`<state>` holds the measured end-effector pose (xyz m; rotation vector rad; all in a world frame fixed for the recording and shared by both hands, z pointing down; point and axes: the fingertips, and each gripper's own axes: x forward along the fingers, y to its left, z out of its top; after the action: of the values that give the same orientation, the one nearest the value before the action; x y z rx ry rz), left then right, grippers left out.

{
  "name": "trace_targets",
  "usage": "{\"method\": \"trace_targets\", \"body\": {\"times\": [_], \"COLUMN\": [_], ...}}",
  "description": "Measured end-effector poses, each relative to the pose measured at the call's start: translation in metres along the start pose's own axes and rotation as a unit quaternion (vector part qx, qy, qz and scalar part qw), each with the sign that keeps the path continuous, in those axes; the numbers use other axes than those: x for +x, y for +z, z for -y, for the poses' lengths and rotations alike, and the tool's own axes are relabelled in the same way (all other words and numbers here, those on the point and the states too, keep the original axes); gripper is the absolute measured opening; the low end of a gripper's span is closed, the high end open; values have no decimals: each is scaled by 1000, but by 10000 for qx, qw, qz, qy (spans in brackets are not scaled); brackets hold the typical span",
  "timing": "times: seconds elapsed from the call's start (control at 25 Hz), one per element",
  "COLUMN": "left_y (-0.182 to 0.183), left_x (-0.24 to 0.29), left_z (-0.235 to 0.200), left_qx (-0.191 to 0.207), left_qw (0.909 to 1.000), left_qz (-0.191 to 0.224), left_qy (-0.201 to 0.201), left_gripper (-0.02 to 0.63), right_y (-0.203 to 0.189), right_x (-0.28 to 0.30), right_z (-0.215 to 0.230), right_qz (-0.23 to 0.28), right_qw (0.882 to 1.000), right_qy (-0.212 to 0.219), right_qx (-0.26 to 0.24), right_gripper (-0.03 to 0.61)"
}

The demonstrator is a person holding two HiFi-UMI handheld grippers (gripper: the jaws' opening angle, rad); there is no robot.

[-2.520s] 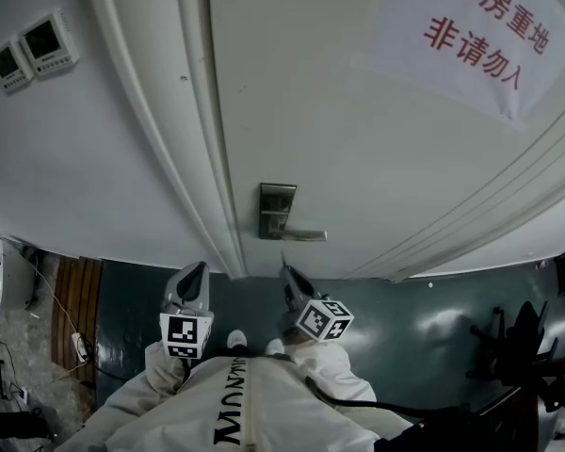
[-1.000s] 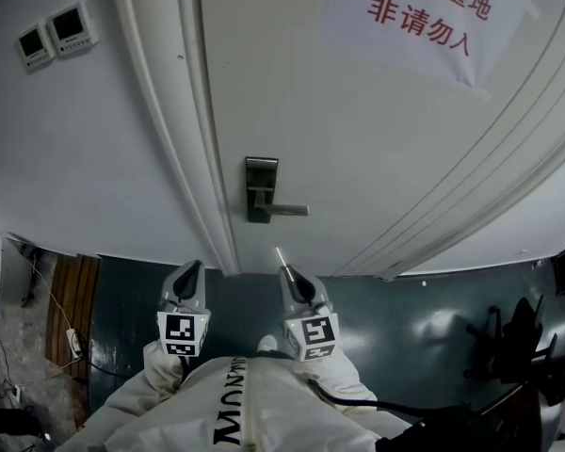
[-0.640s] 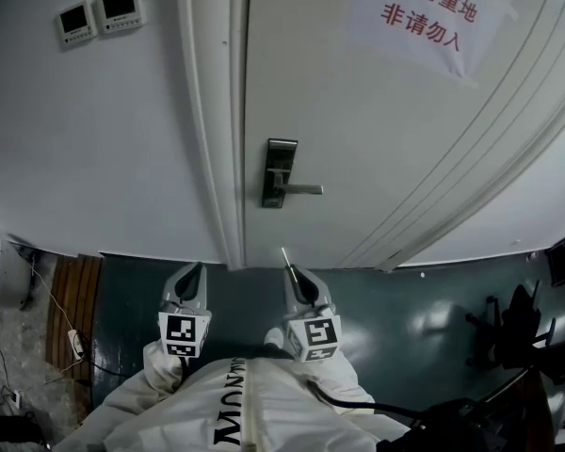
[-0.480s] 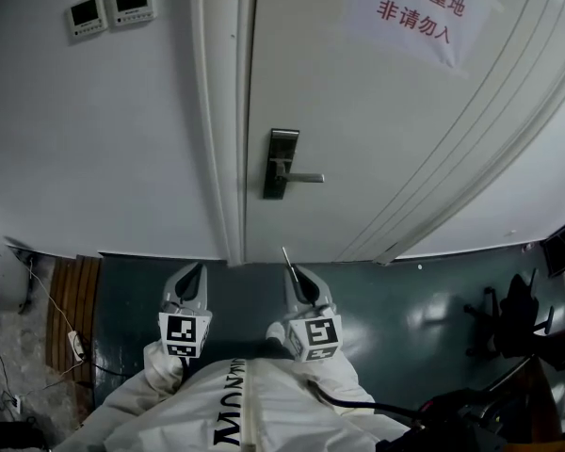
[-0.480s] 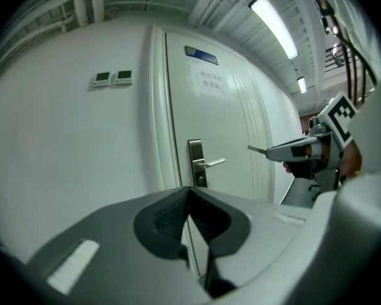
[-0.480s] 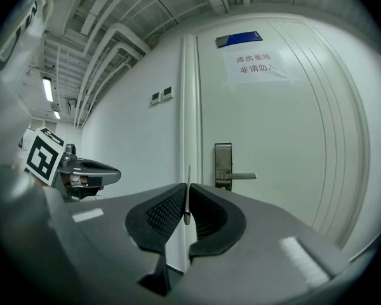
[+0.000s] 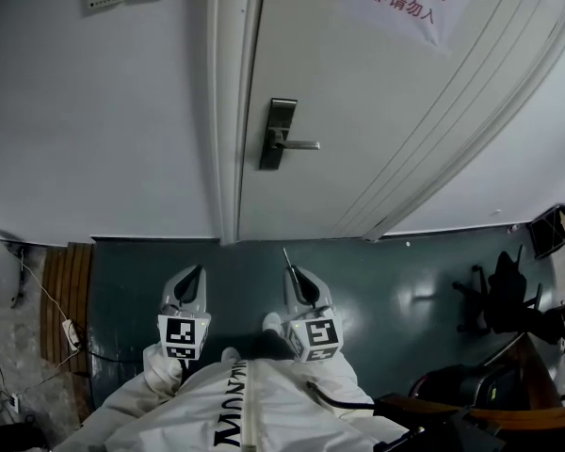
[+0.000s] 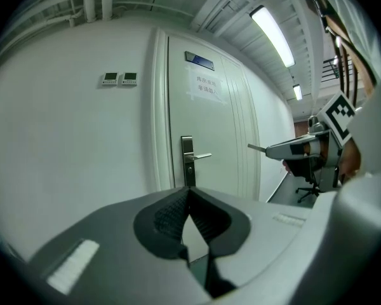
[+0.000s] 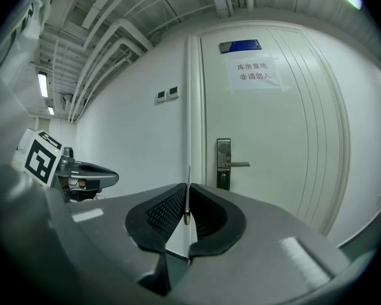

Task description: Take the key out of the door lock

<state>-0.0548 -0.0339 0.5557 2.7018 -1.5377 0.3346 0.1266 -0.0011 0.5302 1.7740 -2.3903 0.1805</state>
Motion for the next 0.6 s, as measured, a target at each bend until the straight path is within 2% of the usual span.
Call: {"method": "trace_targets", "body": {"times": [0.6], "left_y": [17], "left_x": [5], "left_z": [39], "left_qx": [-28], "left_qw": [9995], "left_qz": [19], "left_qy": [328], "left_gripper": [0], "right_y": [-1], "right_x": [-20], "right_z": [38], "right_qz": [15], "right_qw": [9997], "right_qy": [218], "right_qx": [-47], "right_gripper": [23]}}
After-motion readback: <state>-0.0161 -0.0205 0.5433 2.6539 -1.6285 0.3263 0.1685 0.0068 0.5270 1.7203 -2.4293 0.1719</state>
